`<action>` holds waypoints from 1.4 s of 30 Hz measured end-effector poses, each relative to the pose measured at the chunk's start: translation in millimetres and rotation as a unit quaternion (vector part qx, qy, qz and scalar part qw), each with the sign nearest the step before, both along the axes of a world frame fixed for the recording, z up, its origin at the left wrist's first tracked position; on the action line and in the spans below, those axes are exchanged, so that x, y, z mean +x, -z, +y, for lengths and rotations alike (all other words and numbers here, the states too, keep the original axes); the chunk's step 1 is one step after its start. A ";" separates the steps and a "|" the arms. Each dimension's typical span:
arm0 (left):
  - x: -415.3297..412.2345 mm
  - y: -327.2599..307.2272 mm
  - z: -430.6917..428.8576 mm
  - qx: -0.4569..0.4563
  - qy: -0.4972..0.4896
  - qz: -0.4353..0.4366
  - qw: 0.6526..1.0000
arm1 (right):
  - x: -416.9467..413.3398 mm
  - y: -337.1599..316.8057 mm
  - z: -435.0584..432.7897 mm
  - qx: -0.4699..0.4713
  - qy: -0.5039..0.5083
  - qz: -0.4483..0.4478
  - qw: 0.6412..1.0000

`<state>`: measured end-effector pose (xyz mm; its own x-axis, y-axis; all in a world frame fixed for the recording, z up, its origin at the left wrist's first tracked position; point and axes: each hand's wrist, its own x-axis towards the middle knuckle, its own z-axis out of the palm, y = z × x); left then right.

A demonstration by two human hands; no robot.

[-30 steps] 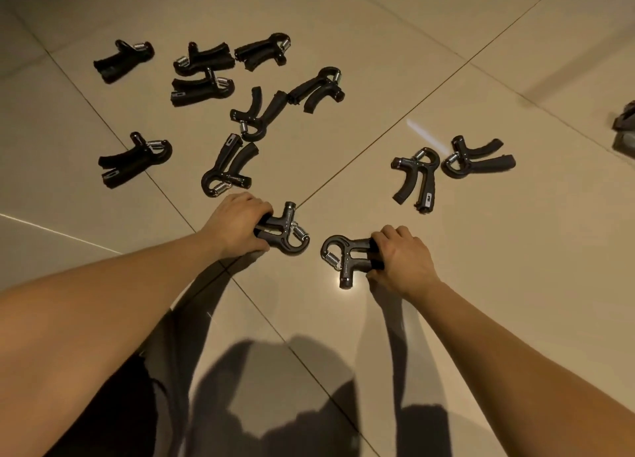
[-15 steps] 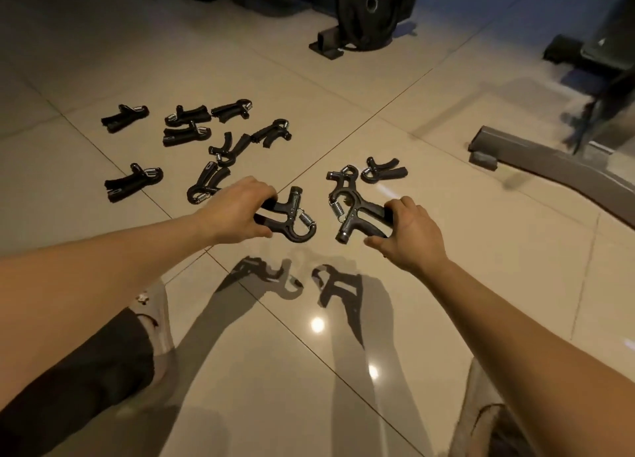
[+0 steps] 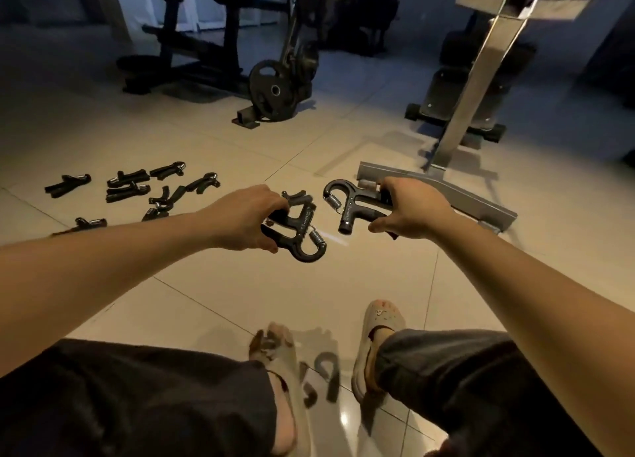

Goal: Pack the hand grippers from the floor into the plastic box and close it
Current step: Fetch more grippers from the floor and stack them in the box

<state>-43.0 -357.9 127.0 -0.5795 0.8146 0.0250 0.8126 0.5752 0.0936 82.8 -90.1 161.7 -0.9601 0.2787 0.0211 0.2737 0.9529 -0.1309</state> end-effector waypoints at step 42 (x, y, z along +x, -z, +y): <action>276.6 77.8 370.0 -0.123 0.207 -0.092 0.966 | 382.7 159.0 280.1 -0.099 0.218 -0.211 0.948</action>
